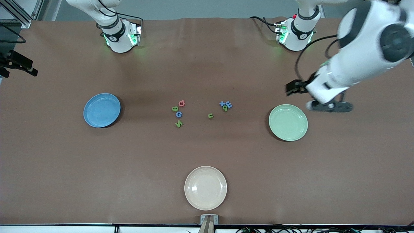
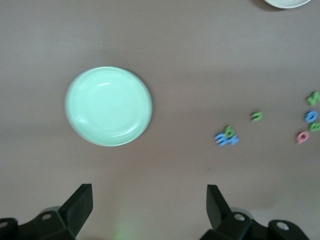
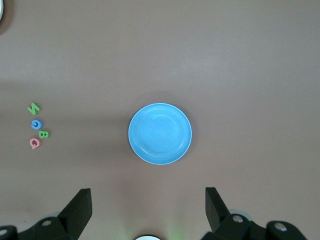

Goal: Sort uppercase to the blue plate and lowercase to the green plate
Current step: 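Move the left gripper toward the pile of foam letters, then grasp the green lowercase s with the left gripper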

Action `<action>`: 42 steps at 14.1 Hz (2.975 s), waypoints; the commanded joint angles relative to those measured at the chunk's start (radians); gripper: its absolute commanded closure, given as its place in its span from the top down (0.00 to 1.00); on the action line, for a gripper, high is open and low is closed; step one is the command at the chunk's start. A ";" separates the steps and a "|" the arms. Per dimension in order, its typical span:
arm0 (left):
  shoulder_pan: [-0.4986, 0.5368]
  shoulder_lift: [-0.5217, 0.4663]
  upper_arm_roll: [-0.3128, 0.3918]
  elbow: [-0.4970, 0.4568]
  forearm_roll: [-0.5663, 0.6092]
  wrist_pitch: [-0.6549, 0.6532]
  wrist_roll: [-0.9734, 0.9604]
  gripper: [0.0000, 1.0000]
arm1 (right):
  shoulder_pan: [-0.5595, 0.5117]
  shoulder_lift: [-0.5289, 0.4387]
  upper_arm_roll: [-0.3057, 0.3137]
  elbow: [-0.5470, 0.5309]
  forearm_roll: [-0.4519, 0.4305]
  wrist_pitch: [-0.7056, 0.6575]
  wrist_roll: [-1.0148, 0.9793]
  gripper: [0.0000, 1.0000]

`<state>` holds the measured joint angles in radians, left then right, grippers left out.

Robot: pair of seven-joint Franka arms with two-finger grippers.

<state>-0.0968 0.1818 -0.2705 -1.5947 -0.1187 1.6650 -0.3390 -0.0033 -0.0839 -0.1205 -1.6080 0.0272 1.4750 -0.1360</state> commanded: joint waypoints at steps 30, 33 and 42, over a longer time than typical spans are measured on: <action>-0.480 0.662 -0.007 0.090 0.284 0.656 -0.841 0.55 | -0.012 0.196 0.002 0.025 -0.038 0.140 -0.013 1.00; -0.480 0.668 -0.006 0.088 0.284 0.656 -0.842 0.49 | -0.015 0.208 0.002 0.028 -0.089 0.151 -0.011 1.00; -0.480 0.663 -0.006 0.088 0.284 0.656 -0.842 0.17 | 0.072 0.210 0.007 0.023 -0.024 0.128 0.331 1.00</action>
<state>-0.5670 0.8380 -0.2821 -1.5217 0.1440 2.3131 -1.1593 0.0669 0.1235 -0.1079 -1.6000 -0.0214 1.6083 0.1521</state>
